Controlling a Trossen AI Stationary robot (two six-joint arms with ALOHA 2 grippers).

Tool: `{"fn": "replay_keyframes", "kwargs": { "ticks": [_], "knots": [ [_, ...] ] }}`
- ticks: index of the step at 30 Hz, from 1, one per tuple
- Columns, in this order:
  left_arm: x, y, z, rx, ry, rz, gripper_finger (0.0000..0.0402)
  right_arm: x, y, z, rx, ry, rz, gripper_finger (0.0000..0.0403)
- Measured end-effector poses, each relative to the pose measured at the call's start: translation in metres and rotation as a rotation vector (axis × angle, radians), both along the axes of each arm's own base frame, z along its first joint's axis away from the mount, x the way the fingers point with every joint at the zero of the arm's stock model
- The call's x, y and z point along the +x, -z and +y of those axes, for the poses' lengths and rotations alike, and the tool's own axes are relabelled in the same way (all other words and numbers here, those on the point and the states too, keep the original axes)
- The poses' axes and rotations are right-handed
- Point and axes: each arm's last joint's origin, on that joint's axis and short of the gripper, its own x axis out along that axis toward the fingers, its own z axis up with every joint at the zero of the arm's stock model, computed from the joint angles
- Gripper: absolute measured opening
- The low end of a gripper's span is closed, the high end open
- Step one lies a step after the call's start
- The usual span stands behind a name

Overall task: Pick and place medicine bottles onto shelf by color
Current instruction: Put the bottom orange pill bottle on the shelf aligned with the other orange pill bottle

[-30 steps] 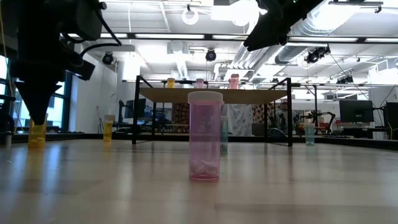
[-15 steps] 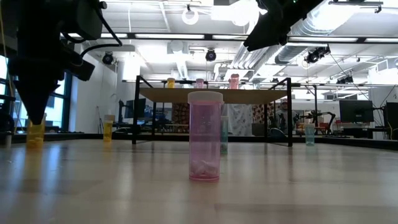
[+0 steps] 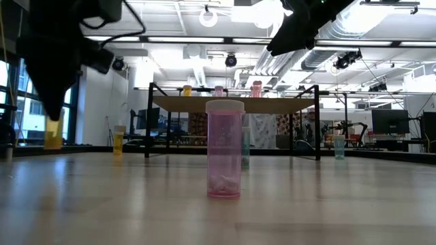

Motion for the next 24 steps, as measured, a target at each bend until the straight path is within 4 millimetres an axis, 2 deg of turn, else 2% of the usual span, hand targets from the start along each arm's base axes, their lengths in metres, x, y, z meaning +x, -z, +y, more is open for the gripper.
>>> {"fn": "replay_keyframes", "kwargs": {
  "ticks": [6, 14, 24],
  "knots": [
    [0.014, -0.025, 0.011, 0.012, 0.059, -0.086, 0.0115, 0.0, 0.0, 0.0, 0.0, 0.0, 0.0, 0.0164],
    [0.028, -0.064, 0.04, 0.084, 0.139, -0.197, 0.0115, 0.0, 0.0, 0.0, 0.0, 0.0, 0.0, 0.0164],
    [0.033, -0.121, 0.078, 0.222, 0.255, -0.333, 0.0115, 0.0, 0.0, 0.0, 0.008, 0.006, -0.004, 0.0164]
  ]
}}
